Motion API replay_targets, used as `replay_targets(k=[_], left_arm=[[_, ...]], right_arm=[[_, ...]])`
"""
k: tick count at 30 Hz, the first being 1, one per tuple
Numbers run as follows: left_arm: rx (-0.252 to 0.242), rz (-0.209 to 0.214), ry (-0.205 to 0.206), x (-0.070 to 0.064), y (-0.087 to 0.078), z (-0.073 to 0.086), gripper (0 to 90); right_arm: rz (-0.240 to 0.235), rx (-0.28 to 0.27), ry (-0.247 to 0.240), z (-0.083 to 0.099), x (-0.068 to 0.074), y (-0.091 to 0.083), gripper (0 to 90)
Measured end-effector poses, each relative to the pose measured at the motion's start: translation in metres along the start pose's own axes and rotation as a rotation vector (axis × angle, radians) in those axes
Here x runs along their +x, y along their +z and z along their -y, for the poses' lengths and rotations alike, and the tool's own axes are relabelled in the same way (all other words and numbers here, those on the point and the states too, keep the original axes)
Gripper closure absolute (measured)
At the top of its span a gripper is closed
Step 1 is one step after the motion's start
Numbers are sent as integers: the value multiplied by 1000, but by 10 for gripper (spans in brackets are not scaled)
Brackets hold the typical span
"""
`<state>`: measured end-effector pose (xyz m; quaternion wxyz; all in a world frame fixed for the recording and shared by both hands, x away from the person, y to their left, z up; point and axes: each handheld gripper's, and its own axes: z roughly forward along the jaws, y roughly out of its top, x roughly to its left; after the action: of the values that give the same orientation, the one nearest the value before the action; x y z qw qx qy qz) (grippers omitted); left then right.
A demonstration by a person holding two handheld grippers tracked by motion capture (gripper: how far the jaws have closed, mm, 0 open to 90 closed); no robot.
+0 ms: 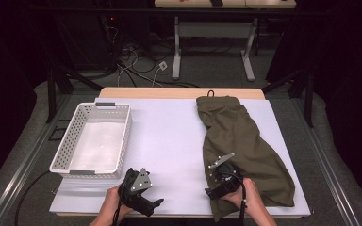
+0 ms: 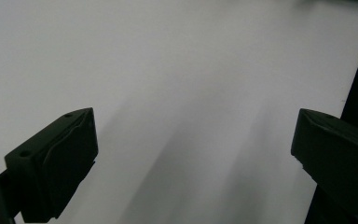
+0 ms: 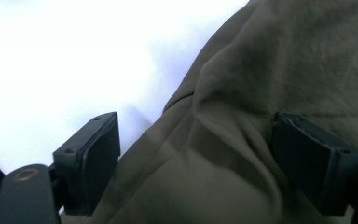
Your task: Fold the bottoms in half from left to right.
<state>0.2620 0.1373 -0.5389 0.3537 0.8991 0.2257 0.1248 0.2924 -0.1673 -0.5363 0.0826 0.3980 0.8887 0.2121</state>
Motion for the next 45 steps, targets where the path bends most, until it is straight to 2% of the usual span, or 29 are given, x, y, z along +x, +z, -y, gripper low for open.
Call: replay_targets(k=[2,3,5,9,10,11,12,16,20,21,25,27,30,34,40,45], left_arm=[[2,2,1,0,0,0,4],[2,2,0,-1,0,0,4],[3,0,1,0,0,0,4],[0,0,1,0,-1,0,4],[0,-1,1,0,-1,0,4],[0,-1,1,0,-1,0,4],[1,-1,2,0,-1,0,4],[0,-1,3,0,-1,0,4],[0,-3,-4,2,-1,1,4],[0,-2,-5,2,-1,1,4],[4,-1,-3,1,-1,1,4],[4,0,-4,2,0,1,4],[3,0,-4,1,0,1,4],[5,2,0,1,0,0,4],[5,-1,-1,1,0,0,6],[4,-3,1,0,2,-2,7]], right_arm=[[0,23,-3,1,4,6,152],[24,20,-15,0,5,7,180],[36,10,2,1,3,5,270],[57,-33,50,7,-2,-1,597],[54,-54,39,9,0,-1,689],[54,-54,39,9,0,-1,689],[71,-66,19,10,6,-2,836],[67,-81,29,9,11,-4,868],[40,-97,5,7,22,-14,867],[28,-105,-1,7,23,-15,864],[11,-71,-22,8,24,-8,827],[-7,-79,-33,8,24,-9,708],[-41,-101,-33,8,22,-18,432],[-75,-139,-43,11,18,-33,154],[-83,-175,-42,15,12,-50,87],[-47,-230,-9,20,-7,-59,66]])
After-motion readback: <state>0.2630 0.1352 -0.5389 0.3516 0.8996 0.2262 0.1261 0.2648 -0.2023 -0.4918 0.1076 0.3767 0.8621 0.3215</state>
